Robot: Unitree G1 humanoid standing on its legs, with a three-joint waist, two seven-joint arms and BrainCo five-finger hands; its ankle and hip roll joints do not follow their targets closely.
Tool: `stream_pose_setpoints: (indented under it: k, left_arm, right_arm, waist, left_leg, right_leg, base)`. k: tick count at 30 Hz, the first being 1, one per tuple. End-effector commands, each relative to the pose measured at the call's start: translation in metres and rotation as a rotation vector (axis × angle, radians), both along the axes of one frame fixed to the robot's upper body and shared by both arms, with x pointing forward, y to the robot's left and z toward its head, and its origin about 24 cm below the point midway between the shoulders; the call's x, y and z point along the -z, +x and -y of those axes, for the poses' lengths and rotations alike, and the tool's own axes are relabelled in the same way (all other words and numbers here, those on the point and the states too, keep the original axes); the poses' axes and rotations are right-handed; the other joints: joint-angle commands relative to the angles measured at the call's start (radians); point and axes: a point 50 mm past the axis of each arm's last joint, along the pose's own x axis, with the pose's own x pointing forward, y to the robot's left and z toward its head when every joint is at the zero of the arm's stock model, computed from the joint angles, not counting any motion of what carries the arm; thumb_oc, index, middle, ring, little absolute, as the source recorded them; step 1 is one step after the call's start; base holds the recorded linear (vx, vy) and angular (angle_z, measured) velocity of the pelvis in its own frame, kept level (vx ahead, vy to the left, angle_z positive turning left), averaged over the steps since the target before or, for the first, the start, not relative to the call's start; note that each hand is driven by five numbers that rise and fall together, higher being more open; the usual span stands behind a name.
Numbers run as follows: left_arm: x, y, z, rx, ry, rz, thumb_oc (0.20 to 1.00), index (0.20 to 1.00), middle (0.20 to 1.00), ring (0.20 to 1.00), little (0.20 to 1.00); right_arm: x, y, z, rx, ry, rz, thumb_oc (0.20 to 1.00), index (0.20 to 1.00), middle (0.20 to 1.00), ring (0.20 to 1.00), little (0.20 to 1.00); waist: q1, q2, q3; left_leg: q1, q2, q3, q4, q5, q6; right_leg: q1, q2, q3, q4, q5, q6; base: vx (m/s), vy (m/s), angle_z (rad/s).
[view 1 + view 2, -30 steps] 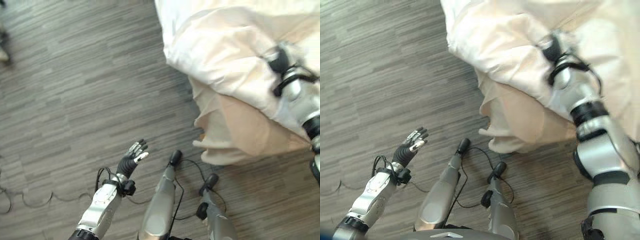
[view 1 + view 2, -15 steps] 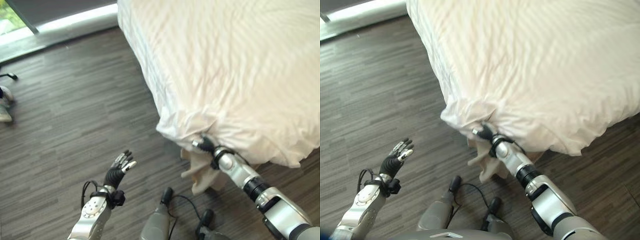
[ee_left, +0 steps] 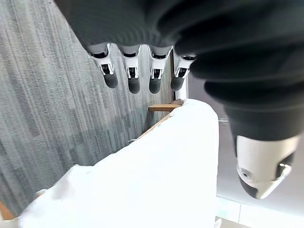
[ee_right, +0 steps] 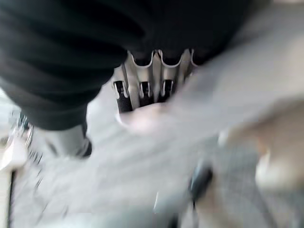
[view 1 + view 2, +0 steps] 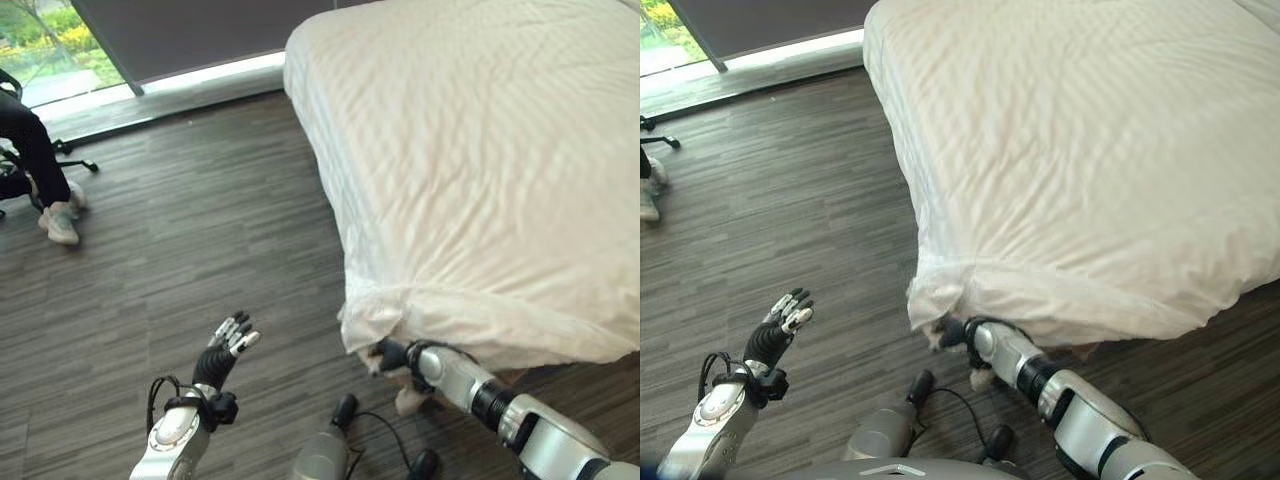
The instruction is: Making the bed.
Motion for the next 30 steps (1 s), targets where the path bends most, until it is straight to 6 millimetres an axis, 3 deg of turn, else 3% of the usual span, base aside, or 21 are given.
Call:
stream_pose_setpoints:
  k: [1,2,4,6,7,8,11,13,14,16,17,18,19,21,23,25,26,27,28,29,30]
  left_arm:
    - [-0.023,0.015,0.0,0.008,0.005,0.122,1.0,1.0,1.0,1.0,1.0]
    - [-0.022,0.018,0.003,0.021,0.001,0.118,1.0,1.0,1.0,1.0,1.0]
    - [-0.023,0.022,0.007,0.052,0.007,0.116,1.0,1.0,1.0,1.0,1.0]
    - [-0.024,0.024,0.008,0.062,0.004,0.118,1.0,1.0,1.0,1.0,1.0]
    - [-0.025,0.025,0.01,0.079,0.0,0.121,1.0,1.0,1.0,1.0,1.0]
    - [-0.025,0.025,0.01,0.081,0.0,0.121,1.0,1.0,1.0,1.0,1.0]
    - [-0.025,0.022,0.009,0.091,-0.012,0.117,1.0,1.0,1.0,1.0,1.0]
    - [-0.029,0.017,0.002,0.1,-0.017,0.121,1.0,1.0,1.0,1.0,1.0]
    - [-0.029,0.017,0.002,0.101,-0.018,0.121,1.0,1.0,1.0,1.0,1.0]
    - [-0.031,0.016,0.0,0.095,-0.014,0.133,1.0,1.0,1.0,1.0,1.0]
    - [-0.037,0.015,-0.002,0.081,-0.009,0.156,1.0,1.0,1.0,1.0,1.0]
    - [-0.039,0.016,-0.002,0.073,-0.012,0.171,1.0,1.0,1.0,1.0,1.0]
    - [-0.038,0.016,-0.002,0.073,-0.012,0.171,1.0,1.0,1.0,1.0,1.0]
    - [-0.037,0.015,0.002,0.079,-0.026,0.174,1.0,1.0,1.0,1.0,1.0]
    - [-0.036,0.014,0.007,0.11,-0.055,0.174,1.0,1.0,1.0,1.0,1.0]
    - [-0.036,0.013,0.008,0.116,-0.064,0.173,1.0,1.0,1.0,1.0,1.0]
    - [-0.034,0.011,0.01,0.123,-0.1,0.169,1.0,1.0,1.0,1.0,1.0]
    - [-0.034,0.011,0.01,0.125,-0.098,0.168,1.0,1.0,1.0,1.0,1.0]
    - [-0.032,0.009,0.012,0.138,-0.122,0.159,1.0,1.0,1.0,1.0,1.0]
    - [-0.034,0.007,0.014,0.171,-0.148,0.157,1.0,1.0,1.0,1.0,1.0]
    - [-0.036,0.003,0.012,0.185,-0.153,0.153,1.0,1.0,1.0,1.0,1.0]
  right_arm:
    - [0.013,-0.022,-0.021,0.022,0.051,-0.122,1.0,1.0,1.0,1.0,1.0]
    - [0.037,-0.033,0.01,0.226,-0.007,-0.237,1.0,1.0,1.0,1.0,1.0]
    - [0.053,-0.045,0.04,0.313,-0.117,-0.276,1.0,1.0,1.0,1.0,1.0]
    - [0.06,-0.051,0.064,0.377,-0.194,-0.284,1.0,1.0,1.0,1.0,1.0]
    - [0.067,-0.063,0.096,0.491,-0.263,-0.329,1.0,1.0,1.0,1.0,1.0]
    - [0.067,-0.063,0.096,0.492,-0.263,-0.329,1.0,1.0,1.0,1.0,1.0]
    - [0.075,-0.109,0.167,0.943,-0.251,-0.478,1.0,1.0,1.0,1.0,1.0]
    - [0.054,-0.196,0.273,1.469,-0.397,-0.561,1.0,1.0,1.0,1.0,1.0]
    - [0.054,-0.196,0.273,1.47,-0.397,-0.56,1.0,1.0,1.0,1.0,1.0]
    - [0.037,-0.204,0.304,1.626,-0.429,-0.482,1.0,1.0,1.0,1.0,1.0]
    - [0.005,-0.191,0.348,1.81,-0.437,-0.229,1.0,1.0,1.0,1.0,1.0]
    - [-0.011,-0.181,0.367,1.901,-0.391,-0.075,1.0,1.0,1.0,1.0,1.0]
    - [-0.011,-0.181,0.367,1.901,-0.391,-0.075,1.0,1.0,1.0,1.0,1.0]
    - [-0.052,-0.146,0.397,2.172,-0.038,0.344,1.0,1.0,1.0,1.0,1.0]
    - [-0.083,-0.111,0.402,2.132,0.208,0.62,1.0,1.0,1.0,1.0,1.0]
    - [-0.092,-0.101,0.399,2.072,0.235,0.699,1.0,1.0,1.0,1.0,1.0]
    - [-0.124,-0.069,0.38,1.901,0.448,0.902,1.0,1.0,1.0,1.0,1.0]
    - [-0.123,-0.07,0.379,1.903,0.445,0.902,1.0,1.0,1.0,1.0,1.0]
    - [-0.152,-0.036,0.343,1.682,0.725,1.0,1.0,1.0,1.0,1.0,1.0]
    - [-0.168,-0.02,0.306,1.475,0.933,0.975,1.0,1.0,1.0,1.0,1.0]
    - [-0.172,-0.016,0.289,1.382,1.008,0.929,1.0,1.0,1.0,1.0,1.0]
  waist:
    - [0.002,-0.005,0.034]
    - [0.001,-0.005,0.026]
    - [-0.007,-0.005,0.01]
    - [-0.012,-0.004,-0.001]
    - [-0.016,-0.005,-0.012]
    - [-0.016,-0.004,-0.012]
    - [-0.037,-0.008,-0.027]
    - [-0.075,-0.015,-0.046]
    - [-0.075,-0.014,-0.048]
    - [-0.084,-0.015,-0.051]
    - [-0.101,-0.014,-0.048]
    - [-0.115,-0.011,-0.046]
    - [-0.114,-0.011,-0.047]
    - [-0.156,-0.006,-0.04]
    - [-0.181,0.002,-0.036]
    - [-0.187,0.004,-0.037]
    - [-0.217,0.01,-0.035]
    - [-0.213,0.008,-0.036]
    - [-0.228,0.012,-0.032]
    - [-0.233,0.009,-0.028]
    - [-0.233,0.004,-0.027]
  left_leg:
    - [0.037,-0.021,0.064,-0.017,0.004,0.038]
    - [0.053,-0.017,0.07,-0.014,-0.004,0.04]
    - [0.057,-0.017,0.072,-0.017,-0.002,0.042]
    - [0.061,-0.017,0.072,-0.018,-0.003,0.043]
    - [0.065,-0.018,0.071,-0.019,-0.005,0.043]
    - [0.065,-0.018,0.071,-0.019,-0.005,0.043]
    - [0.079,-0.017,0.072,-0.02,-0.013,0.043]
    - [0.097,-0.019,0.075,-0.025,-0.026,0.047]
    - [0.094,-0.019,0.074,-0.026,-0.022,0.048]
    - [0.097,-0.021,0.075,-0.026,-0.024,0.048]
    - [0.103,-0.02,0.079,-0.026,-0.032,0.047]
    - [0.103,-0.019,0.086,-0.026,-0.03,0.048]
    - [0.102,-0.019,0.085,-0.026,-0.03,0.048]
    - [0.112,-0.014,0.106,-0.026,-0.038,0.048]
    - [0.12,-0.009,0.123,-0.026,-0.041,0.048]
    - [0.118,-0.008,0.13,-0.026,-0.037,0.049]
    - [0.122,-0.005,0.148,-0.026,-0.038,0.05]
    - [0.123,-0.004,0.15,-0.026,-0.04,0.05]
    - [0.125,-0.002,0.16,-0.026,-0.037,0.051]
    - [0.128,0.0,0.173,-0.026,-0.037,0.049]
    - [0.131,0.002,0.18,-0.026,-0.038,0.048]
  right_leg:
    - [0.043,-0.034,0.025,0.059,-0.017,0.017]
    - [0.058,-0.032,0.029,0.057,-0.022,0.017]
    - [0.063,-0.031,0.028,0.05,-0.015,0.019]
    - [0.068,-0.03,0.029,0.047,-0.015,0.02]
    - [0.074,-0.029,0.026,0.044,-0.014,0.02]
    - [0.074,-0.029,0.025,0.044,-0.014,0.02]
    - [0.088,-0.029,0.023,0.039,-0.016,0.022]
    - [0.105,-0.031,0.02,0.029,-0.013,0.029]
    - [0.102,-0.031,0.019,0.028,-0.01,0.029]
    - [0.103,-0.033,0.019,0.028,-0.008,0.031]
    - [0.106,-0.035,0.024,0.032,-0.01,0.034]
    - [0.1,-0.037,0.031,0.035,-0.006,0.036]
    - [0.099,-0.037,0.031,0.035,-0.006,0.036]
    - [0.094,-0.036,0.052,0.042,-0.007,0.037]
    - [0.088,-0.034,0.069,0.044,-0.007,0.037]
    - [0.082,-0.034,0.075,0.043,-0.001,0.037]
    - [0.072,-0.032,0.096,0.046,0.001,0.036]
    - [0.072,-0.032,0.097,0.046,0.0,0.036]
    - [0.066,-0.031,0.11,0.047,0.002,0.033]
    - [0.062,-0.03,0.119,0.05,0.001,0.032]
    - [0.062,-0.029,0.123,0.049,0.001,0.032]
  base:
    - [0.0,0.0,0.0]
    - [0.0,0.0,0.0]
    - [0.02,-0.006,0.01]
    - [0.03,0.004,-0.08]
    - [0.03,0.001,-0.09]
    - [0.05,0.0,0.02]
    - [0.06,0.011,0.03]
    - [0.09,0.021,0.03]
    - [0.06,0.008,0.01]
    - [0.02,0.01,0.04]
    - [0.0,0.033,-0.02]
    - [0.0,0.028,-0.11]
    - [-0.01,0.039,-0.09]
    - [0.0,0.038,-0.17]
    - [0.0,0.046,-0.22]
    - [-0.01,0.036,-0.29]
    - [0.0,0.023,-0.27]
    - [-0.01,0.029,-0.23]
    - [-0.01,0.002,-0.3]
    - [-0.01,0.001,-0.4]
    - [-0.02,-0.015,-0.51]
